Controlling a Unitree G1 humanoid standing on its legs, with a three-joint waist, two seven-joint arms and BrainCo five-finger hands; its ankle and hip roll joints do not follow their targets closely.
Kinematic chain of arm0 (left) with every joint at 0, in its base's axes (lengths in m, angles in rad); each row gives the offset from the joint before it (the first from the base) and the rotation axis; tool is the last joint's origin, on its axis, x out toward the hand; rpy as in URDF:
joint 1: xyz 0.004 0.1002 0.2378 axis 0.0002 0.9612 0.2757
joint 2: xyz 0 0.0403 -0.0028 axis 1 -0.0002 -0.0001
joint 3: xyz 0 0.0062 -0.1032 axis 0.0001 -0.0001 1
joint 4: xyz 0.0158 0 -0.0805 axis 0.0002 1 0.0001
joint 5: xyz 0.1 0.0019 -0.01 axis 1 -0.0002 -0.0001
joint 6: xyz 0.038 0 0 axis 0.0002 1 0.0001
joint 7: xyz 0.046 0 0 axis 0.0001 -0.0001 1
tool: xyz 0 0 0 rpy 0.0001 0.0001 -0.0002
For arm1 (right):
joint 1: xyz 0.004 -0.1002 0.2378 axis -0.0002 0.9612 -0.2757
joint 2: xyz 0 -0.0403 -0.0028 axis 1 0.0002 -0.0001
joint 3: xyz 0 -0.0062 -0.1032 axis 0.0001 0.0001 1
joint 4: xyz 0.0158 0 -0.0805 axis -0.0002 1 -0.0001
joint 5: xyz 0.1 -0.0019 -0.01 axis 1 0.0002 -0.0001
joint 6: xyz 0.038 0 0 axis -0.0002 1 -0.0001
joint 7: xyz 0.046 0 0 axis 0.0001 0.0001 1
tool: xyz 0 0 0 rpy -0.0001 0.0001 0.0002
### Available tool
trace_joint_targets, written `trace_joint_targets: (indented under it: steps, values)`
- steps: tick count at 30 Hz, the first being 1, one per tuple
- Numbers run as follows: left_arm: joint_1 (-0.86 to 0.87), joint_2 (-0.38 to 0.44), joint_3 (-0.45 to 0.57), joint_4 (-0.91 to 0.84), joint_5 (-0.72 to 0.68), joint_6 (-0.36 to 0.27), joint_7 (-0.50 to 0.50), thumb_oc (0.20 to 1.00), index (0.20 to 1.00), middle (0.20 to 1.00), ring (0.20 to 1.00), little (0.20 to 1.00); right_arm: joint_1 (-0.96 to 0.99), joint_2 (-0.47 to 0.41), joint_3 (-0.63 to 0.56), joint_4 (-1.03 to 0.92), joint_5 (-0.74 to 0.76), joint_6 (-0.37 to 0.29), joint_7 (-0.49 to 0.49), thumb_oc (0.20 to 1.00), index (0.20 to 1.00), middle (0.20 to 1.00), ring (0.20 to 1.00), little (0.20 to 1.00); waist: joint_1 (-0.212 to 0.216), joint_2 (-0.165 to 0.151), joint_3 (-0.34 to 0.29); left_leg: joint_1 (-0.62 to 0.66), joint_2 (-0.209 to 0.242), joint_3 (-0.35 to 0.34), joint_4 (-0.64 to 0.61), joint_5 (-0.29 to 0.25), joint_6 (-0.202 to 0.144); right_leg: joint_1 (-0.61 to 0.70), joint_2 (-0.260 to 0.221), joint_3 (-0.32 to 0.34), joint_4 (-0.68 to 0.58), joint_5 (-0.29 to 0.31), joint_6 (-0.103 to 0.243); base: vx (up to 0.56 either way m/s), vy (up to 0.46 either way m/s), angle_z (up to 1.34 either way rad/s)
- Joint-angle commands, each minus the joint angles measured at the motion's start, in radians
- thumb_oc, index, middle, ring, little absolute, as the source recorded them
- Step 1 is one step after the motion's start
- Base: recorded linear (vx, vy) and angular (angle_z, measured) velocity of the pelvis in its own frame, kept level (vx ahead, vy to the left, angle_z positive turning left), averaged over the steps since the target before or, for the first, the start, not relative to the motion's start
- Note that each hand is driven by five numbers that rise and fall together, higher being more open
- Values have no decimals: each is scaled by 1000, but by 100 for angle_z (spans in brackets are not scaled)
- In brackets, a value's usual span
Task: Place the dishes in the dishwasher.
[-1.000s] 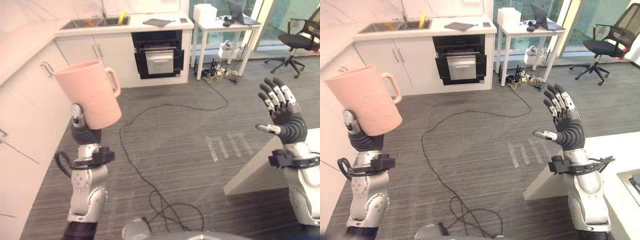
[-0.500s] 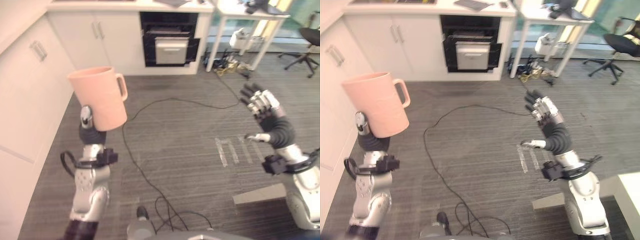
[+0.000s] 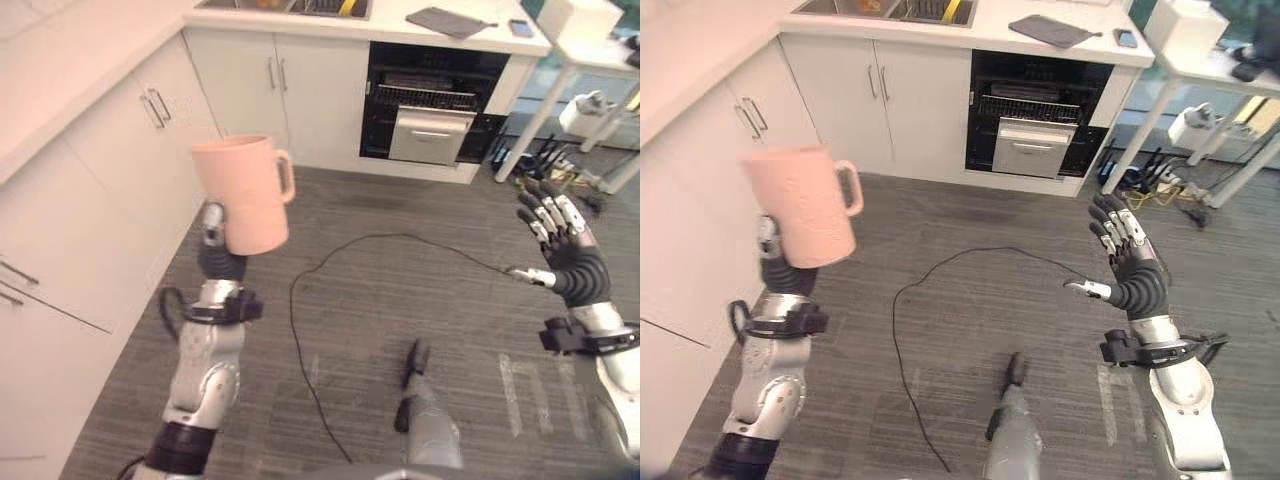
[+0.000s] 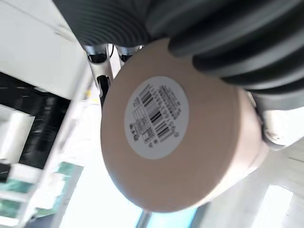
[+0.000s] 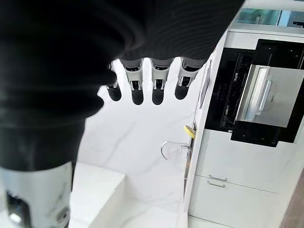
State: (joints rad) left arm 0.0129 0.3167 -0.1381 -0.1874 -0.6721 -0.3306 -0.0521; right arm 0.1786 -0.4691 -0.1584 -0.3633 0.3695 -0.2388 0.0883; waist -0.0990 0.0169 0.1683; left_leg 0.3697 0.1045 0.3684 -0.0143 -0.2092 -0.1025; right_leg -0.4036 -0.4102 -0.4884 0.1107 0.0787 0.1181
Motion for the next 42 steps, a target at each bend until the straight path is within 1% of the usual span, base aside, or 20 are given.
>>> trace_joint_targets:
  steps: [1,5,8,9,10,12,13,14,15,17,18,20,21,26,31,33,36,38,40,42]
  values:
    - [-12,95,62,-143,39,-51,-35,200,200,200,200,200,-31,-16,-17,-72,-19,-98,-50,1000,1000,1000,1000,1000,13,-49,-2,-233,-90,-1,-20,49,108,231,-10,57,-67,159,128,457,-455,-2]
    - [-10,91,81,-152,36,-39,-29,200,200,200,200,200,-68,-24,3,-53,-26,-88,-76,1000,1000,1000,1000,1000,24,-55,-21,-233,-42,48,108,-17,97,282,21,-4,-61,101,114,387,-419,-33]
    - [0,96,110,-164,14,-1,-29,200,200,200,200,200,-104,-54,5,-56,11,-42,-66,1000,1000,1000,1000,1000,13,-51,-39,-225,44,87,312,-53,60,309,96,-22,-39,31,71,516,-538,-41]
    - [3,96,116,-165,13,6,-28,200,200,200,200,200,-108,-60,5,-53,17,-37,-56,1000,1000,1000,1000,1000,11,-46,-45,-227,63,85,369,-28,36,317,126,-21,-46,16,53,442,-489,-27]
    - [7,94,122,-170,5,19,-16,200,200,200,200,200,-113,-71,1,-49,24,-24,-35,1000,1000,1000,1000,1000,6,-44,-53,-251,78,86,491,71,-11,340,179,-17,-75,-4,3,340,-395,-70]
    - [10,93,125,-172,5,23,-7,200,200,200,200,200,-118,-75,0,-44,29,-20,-22,1000,1000,1000,1000,1000,6,-40,-56,-269,83,72,554,108,-35,354,206,-6,-88,-19,-17,258,-251,-102]
    - [30,75,133,-175,7,21,15,200,200,200,200,200,-121,-87,-6,-32,35,-17,24,1000,1000,1000,1000,1000,18,-42,-49,-396,82,23,714,206,-81,418,240,21,-117,-61,-64,276,-178,-85]
    - [31,67,130,-170,14,16,22,200,200,200,200,200,-133,-90,2,-33,30,-8,23,1000,1000,1000,1000,1000,23,-42,-39,-443,97,19,712,187,-71,435,240,19,-117,-72,-68,457,-156,-63]
    - [47,54,137,-167,28,-1,28,200,200,200,200,200,-147,-91,18,-42,34,3,34,1000,1000,1000,1000,1000,24,-30,-23,-421,123,64,549,170,-41,458,259,29,-116,-98,-69,336,35,-76]
    - [58,58,135,-163,40,-18,47,200,200,200,200,200,-133,-91,13,-60,45,7,54,1000,1000,1000,1000,1000,12,-23,-22,-391,134,115,318,202,-15,491,272,53,-142,-101,-55,317,158,-104]
    - [60,61,131,-158,38,-24,51,200,200,200,200,200,-122,-93,8,-65,51,5,61,1000,1000,1000,1000,1000,12,-19,-25,-390,133,111,222,222,-15,500,274,59,-152,-100,-48,283,243,-107]
    - [66,64,95,-136,42,-80,30,200,200,200,200,200,-85,-108,-22,-71,50,-10,67,1000,1000,1000,1000,1000,26,-13,-38,-391,146,19,51,305,-32,510,289,90,-157,-119,-34,280,336,-94]
    - [69,67,87,-137,45,-114,25,200,200,200,200,200,-97,-118,-25,-54,64,-22,74,1000,1000,1000,1000,1000,26,-15,-42,-375,145,34,22,267,-26,499,269,80,-136,-127,-24,226,377,-93]
    - [42,76,110,-123,27,-116,27,200,200,200,200,200,-92,-125,-56,-62,88,-3,77,1000,1000,1000,1000,1000,25,-3,-69,-334,116,51,-48,267,-4,491,230,68,-60,-175,1,274,391,-10]
    - [23,77,124,-121,21,-79,20,200,200,200,200,200,-94,-91,-58,-74,56,15,57,1000,1000,1000,1000,1000,43,3,-72,-340,44,7,-61,246,49,471,214,88,104,-265,16,258,431,62]
    - [27,85,127,-133,18,-59,15,200,200,200,200,200,-80,-90,-53,-89,38,34,49,1000,1000,1000,1000,1000,55,-2,-68,-331,-2,-22,-73,228,89,389,173,105,352,-230,53,227,457,61]
    - [31,86,133,-135,27,-52,14,200,200,200,200,200,-71,-84,-49,-90,44,33,61,1000,1000,1000,1000,1000,58,0,-62,-321,-12,-39,-73,209,105,298,143,126,497,-173,61,87,161,43]
    - [27,93,135,-133,30,-54,20,200,200,200,200,200,-71,-76,-41,-77,39,26,68,1000,1000,1000,1000,1000,65,-9,-59,-308,-18,-41,-73,198,104,283,107,85,433,-166,45,80,-25,17]
    - [7,93,119,-137,46,-49,35,200,200,200,200,200,-78,-88,-32,-78,42,21,50,1000,1000,1000,1000,1000,61,-25,-56,-298,-19,-36,-73,189,93,311,87,64,236,-138,37,82,-209,5]
    - [-17,87,82,-125,84,-65,61,200,200,200,200,200,-91,-87,-14,-66,40,1,27,1000,1000,1000,1000,1000,42,-38,-50,-289,-16,-29,-73,173,87,333,65,106,69,-46,63,68,-315,4]
